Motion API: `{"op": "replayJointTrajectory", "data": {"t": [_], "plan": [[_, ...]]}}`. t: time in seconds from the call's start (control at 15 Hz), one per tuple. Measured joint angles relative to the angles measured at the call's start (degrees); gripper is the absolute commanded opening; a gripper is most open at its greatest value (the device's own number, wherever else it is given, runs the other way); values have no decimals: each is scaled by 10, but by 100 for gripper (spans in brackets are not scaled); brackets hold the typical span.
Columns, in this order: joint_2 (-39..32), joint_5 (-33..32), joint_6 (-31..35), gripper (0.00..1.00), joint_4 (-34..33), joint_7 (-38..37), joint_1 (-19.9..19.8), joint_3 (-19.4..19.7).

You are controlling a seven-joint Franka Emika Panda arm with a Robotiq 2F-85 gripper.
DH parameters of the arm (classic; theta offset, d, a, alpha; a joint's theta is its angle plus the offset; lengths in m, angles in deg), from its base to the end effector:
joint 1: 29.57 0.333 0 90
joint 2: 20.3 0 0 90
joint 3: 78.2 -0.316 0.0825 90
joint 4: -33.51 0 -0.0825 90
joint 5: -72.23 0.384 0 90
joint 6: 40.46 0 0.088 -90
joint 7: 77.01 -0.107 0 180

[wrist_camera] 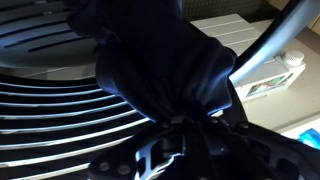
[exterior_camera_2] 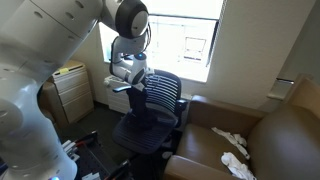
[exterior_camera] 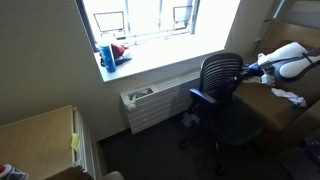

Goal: Put the cloth on the head rest

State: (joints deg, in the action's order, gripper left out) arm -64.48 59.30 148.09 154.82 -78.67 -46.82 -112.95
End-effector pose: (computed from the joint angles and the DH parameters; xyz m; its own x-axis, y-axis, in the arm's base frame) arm 0.5740 0.1906 0.1682 0.8505 0.1269 0.5104 0.3308 -0.8835 -0.3316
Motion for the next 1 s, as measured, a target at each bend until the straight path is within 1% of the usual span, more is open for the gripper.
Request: {"op": "replayJointTrajectory", "data": {"t": [0.07, 0.13, 0.2, 0.27, 0.47, 0.53, 0.6, 0.67, 0.8, 0.87, 1.0], "plan": [[0, 1, 23, 1, 2, 6, 0, 11], [0, 1, 62, 1, 4, 9, 4, 22], [3, 0, 103, 1, 7, 9, 5, 24], [10, -3, 114, 1, 4, 5, 2, 18], [76, 5, 109, 1, -24, -50, -5, -18], [104, 22, 107, 1, -28, -69, -5, -31], [136, 45, 106, 3, -33, -81, -5, -46], [159, 52, 92, 3, -35, -86, -4, -51], [161, 51, 88, 3, -30, -89, -2, -48], [151, 49, 91, 1, -29, -88, -2, -46], [133, 46, 92, 1, -29, -87, -3, -42]]}}
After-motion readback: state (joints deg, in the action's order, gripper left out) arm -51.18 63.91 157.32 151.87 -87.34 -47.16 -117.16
